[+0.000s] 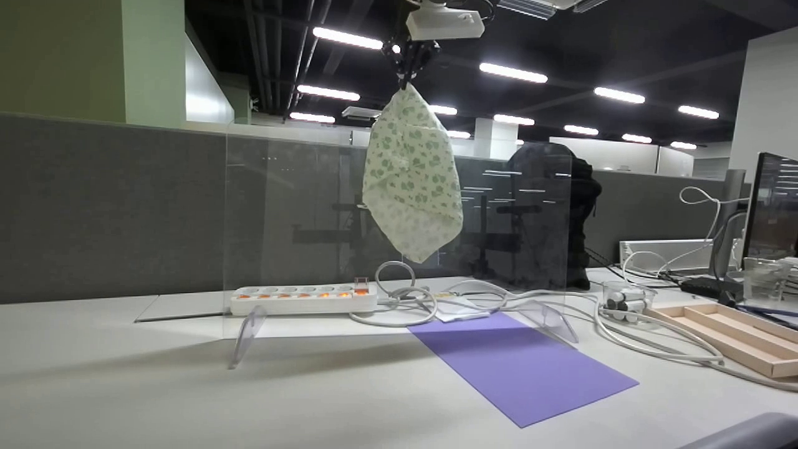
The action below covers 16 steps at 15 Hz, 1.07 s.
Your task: Take the white cloth and place it on the clear screen
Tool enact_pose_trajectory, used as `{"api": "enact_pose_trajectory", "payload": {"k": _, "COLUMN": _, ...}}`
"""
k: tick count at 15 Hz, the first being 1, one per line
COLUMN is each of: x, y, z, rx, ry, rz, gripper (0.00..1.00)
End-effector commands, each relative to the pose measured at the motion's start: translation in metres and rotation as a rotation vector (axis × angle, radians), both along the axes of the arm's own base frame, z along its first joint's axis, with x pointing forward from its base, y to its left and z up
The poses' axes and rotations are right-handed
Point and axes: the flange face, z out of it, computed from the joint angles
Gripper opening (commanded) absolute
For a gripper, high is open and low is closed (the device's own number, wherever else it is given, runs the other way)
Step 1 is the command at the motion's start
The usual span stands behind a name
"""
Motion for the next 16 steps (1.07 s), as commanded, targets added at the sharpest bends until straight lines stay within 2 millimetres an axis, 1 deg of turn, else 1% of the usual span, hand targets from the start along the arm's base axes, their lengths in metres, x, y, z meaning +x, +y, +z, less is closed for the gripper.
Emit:
{"api": "enact_pose_trajectory", "payload": {"k": 1, "x": 0.032, "y": 0.005, "z": -0.006, "rx": 0.032, "ry": -0.018, "rz": -0.061, "gripper": 0.0}}
{"api": "enact_pose_trajectory", "payload": {"k": 4, "x": 0.05, "y": 0.001, "z": -0.017, "rx": 0.046, "ry": -0.012, "rz": -0.096, "gripper": 0.0}}
{"api": "enact_pose_trajectory", "payload": {"k": 9, "x": 0.076, "y": -0.014, "z": -0.039, "rx": 0.069, "ry": 0.016, "rz": -0.167, "gripper": 0.0}}
{"api": "enact_pose_trajectory", "payload": {"k": 12, "x": 0.087, "y": -0.023, "z": -0.051, "rx": 0.073, "ry": 0.034, "rz": -0.202, "gripper": 0.0}}
{"api": "enact_pose_trajectory", "payload": {"k": 16, "x": 0.097, "y": -0.034, "z": -0.069, "rx": 0.078, "ry": 0.068, "rz": -0.242, "gripper": 0.0}}
